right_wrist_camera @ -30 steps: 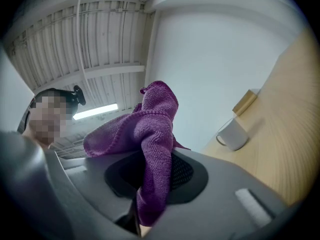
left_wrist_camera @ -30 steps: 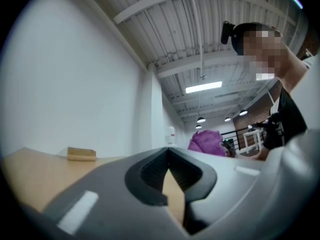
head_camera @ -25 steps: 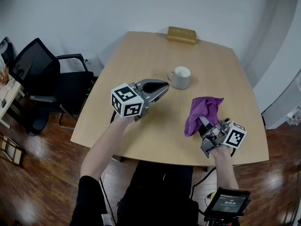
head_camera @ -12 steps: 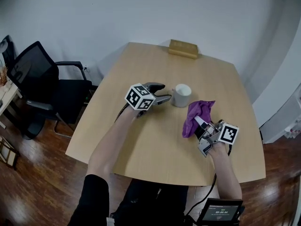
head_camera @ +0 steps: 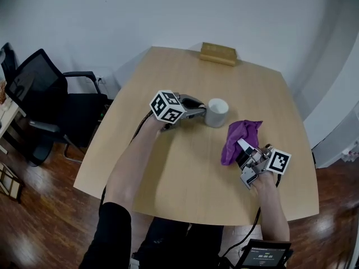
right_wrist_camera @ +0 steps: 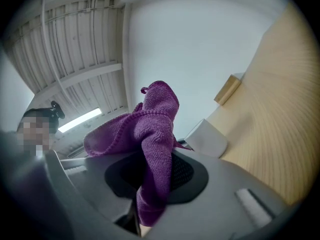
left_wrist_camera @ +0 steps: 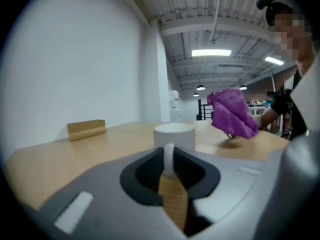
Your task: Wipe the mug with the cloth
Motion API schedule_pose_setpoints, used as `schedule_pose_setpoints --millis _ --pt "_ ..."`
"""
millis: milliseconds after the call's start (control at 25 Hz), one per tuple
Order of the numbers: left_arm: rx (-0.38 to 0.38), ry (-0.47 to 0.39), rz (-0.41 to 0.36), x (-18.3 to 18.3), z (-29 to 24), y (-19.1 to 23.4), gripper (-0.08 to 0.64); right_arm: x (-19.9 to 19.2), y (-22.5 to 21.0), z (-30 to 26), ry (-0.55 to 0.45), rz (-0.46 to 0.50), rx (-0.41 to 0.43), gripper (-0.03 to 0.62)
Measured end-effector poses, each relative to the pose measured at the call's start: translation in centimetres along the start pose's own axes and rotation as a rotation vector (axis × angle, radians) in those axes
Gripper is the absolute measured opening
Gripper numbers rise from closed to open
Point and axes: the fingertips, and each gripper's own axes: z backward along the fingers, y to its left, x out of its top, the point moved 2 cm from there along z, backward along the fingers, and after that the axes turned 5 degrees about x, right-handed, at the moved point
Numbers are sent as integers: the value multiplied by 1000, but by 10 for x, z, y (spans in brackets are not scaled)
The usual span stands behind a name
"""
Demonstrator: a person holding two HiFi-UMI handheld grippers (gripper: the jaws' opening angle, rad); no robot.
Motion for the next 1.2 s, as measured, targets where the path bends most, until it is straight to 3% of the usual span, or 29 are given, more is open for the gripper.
schedule_pose_setpoints --millis 120,200,400,560,640,760,1000,1200 --pt "10 8 13 1 4 -10 77 2 3 0 6 31 -13 77" --pt "27 2 67 0 8 -18 75 5 2 3 6 57 -28 77" --pt "25 -116 387 7 26 -43 74 11 0 5 31 158 -82 77" --pt "-59 -255 687 18 37 -66 72 16 14 -1 79 346 -160 77" --pt "-83 -292 783 19 39 -77 72 15 29 -12 105 449 -180 77" --pt "-72 -298 805 22 34 -91 73 17 49 -37 173 648 -215 77" --pt "34 -246 658 29 33 -106 73 4 51 -73 321 1113 -357 77" --pt "44 -266 658 31 35 -105 78 -13 50 -72 394 1266 -391 77"
